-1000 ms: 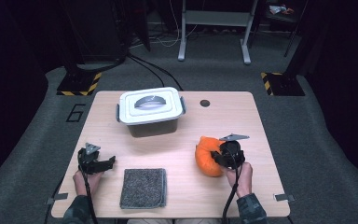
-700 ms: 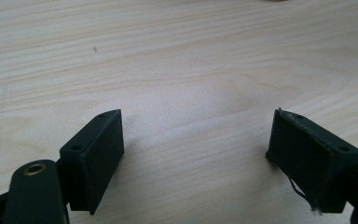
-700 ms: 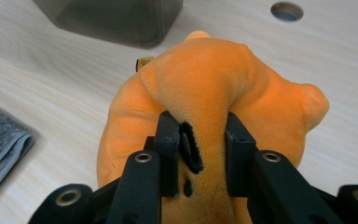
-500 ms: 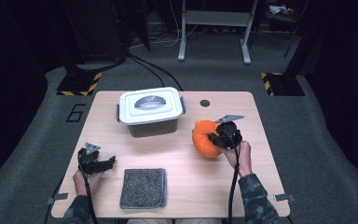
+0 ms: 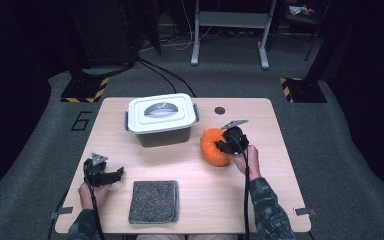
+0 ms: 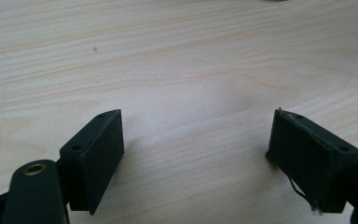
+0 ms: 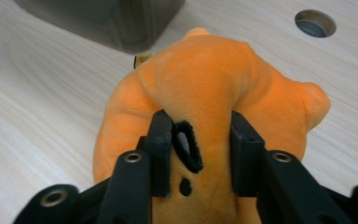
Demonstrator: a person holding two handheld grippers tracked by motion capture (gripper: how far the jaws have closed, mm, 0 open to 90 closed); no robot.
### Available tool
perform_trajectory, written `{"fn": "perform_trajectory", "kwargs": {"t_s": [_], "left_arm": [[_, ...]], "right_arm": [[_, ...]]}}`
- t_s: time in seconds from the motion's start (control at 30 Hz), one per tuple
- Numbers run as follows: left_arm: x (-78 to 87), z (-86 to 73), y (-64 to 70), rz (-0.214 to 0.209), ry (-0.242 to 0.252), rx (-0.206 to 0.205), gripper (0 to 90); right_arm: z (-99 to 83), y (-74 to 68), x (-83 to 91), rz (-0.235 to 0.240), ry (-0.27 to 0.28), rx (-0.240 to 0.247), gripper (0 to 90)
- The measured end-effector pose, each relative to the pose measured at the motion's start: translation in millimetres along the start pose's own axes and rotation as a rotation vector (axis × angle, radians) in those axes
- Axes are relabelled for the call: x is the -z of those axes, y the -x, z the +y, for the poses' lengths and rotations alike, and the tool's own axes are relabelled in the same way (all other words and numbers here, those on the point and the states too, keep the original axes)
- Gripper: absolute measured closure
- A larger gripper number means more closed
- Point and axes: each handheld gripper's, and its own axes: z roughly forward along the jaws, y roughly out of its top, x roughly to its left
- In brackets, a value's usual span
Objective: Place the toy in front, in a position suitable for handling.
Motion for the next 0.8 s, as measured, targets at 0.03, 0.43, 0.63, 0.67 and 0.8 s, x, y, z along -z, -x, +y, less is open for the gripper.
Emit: {"fn": "perform_trajectory", "kwargs": {"t_s": [0.03, 0.43, 0.63, 0.67, 0.8], "left_arm": [[0.0, 0.0, 0.0, 0.000, 0.000, 0.000, 17.9], [0.0, 0.0, 0.1, 0.000, 0.000, 0.000, 17.9], [0.0, 0.0, 0.1, 0.002, 0.000, 0.000, 17.8], [0.0, -0.1, 0.3, 0.001, 0.000, 0.004, 17.8], [-0.7, 0.4, 0.4, 0.002, 0.003, 0.002, 17.4]], "right_arm": [[-1.4, 0.8, -0.3, 0.001, 0.007, -0.016, 63.2], [7.0, -0.7, 21.7, -0.021, 0.057, 0.000, 26.4], [3.8, -5.5, 43.9, -0.012, 0.082, -0.007, 14.9], [2.8, -5.9, 47.6, -0.007, 0.080, -0.006, 14.6], [-3.4, -10.7, 61.3, 0.024, 0.083, -0.016, 11.6]]}}
